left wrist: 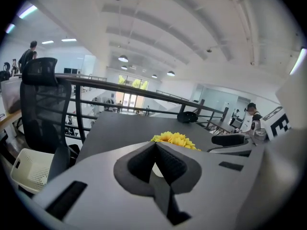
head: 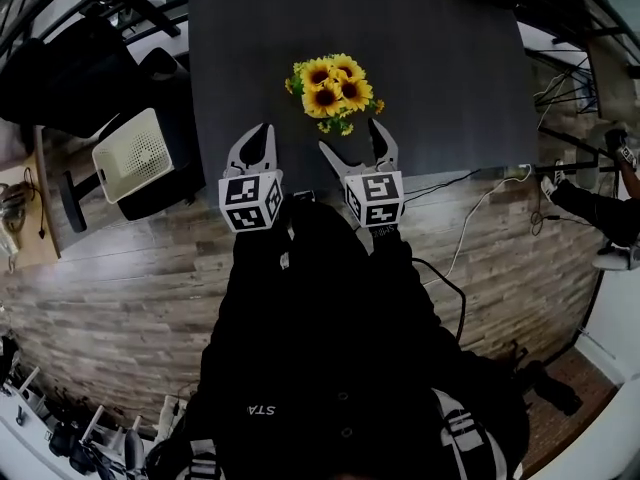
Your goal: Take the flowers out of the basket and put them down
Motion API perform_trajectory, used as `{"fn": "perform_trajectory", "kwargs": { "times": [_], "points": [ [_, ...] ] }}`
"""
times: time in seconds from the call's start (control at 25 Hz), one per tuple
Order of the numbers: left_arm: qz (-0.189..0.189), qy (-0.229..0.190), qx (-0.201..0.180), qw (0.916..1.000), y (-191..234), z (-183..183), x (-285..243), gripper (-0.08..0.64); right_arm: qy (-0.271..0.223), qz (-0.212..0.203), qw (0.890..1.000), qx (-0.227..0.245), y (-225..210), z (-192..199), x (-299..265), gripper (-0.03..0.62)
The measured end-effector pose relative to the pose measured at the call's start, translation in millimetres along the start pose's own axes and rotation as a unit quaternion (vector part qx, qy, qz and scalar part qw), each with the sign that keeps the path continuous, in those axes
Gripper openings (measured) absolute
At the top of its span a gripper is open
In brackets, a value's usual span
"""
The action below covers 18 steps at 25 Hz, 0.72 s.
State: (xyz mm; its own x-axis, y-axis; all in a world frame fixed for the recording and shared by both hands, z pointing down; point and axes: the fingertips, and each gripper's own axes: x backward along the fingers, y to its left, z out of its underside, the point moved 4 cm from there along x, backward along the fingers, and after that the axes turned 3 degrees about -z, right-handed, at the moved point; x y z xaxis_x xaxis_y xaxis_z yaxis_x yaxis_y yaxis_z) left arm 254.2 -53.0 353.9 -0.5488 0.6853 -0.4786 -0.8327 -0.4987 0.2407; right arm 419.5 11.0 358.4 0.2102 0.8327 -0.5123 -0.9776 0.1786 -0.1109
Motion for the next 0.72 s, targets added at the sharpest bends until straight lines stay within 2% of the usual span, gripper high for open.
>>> {"fn": "perform_trajectory", "kwargs": {
  "times": [0.08, 0.16, 0.28, 0.32, 0.36, 0.4, 0.72],
  "points": [
    [0.007, -0.013, -0.005, 0.9999, -5.3, -11.7, 4.4, 0.000, -0.021, 0.003, 1.000, 0.009, 4.1, -17.5, 8.3, 0.428],
    [0.014, -0.027, -0.011, 0.9995, -9.3, -24.2, 11.6, 0.000, -0.044, 0.016, 0.999, 0.017, 9.3, -34.2, 18.5, 0.319],
    [0.026, -0.048, -0.019, 0.9983, -14.1, -42.4, 28.1, 0.000, -0.070, 0.037, 0.996, 0.028, 20.6, -55.4, 35.6, 0.197],
    [0.033, -0.054, -0.022, 0.9977, -15.4, -47.2, 34.1, 0.000, -0.077, 0.040, 0.996, 0.032, 25.7, -61.0, 40.7, 0.145],
    [0.039, -0.059, -0.026, 0.9971, -16.4, -50.9, 39.9, 0.000, -0.084, 0.039, 0.995, 0.035, 31.5, -65.6, 45.4, 0.039],
    [0.045, -0.063, -0.029, 0.9965, -17.0, -53.4, 45.0, 0.000, -0.091, 0.037, 0.995, 0.034, 37.1, -69.2, 49.2, 0.015],
    [0.065, -0.080, -0.047, 0.9935, -15.0, -56.5, 80.2, 0.000, -0.115, 0.047, 0.992, 0.034, 85.2, -82.3, 68.8, 0.014]
  ]
}}
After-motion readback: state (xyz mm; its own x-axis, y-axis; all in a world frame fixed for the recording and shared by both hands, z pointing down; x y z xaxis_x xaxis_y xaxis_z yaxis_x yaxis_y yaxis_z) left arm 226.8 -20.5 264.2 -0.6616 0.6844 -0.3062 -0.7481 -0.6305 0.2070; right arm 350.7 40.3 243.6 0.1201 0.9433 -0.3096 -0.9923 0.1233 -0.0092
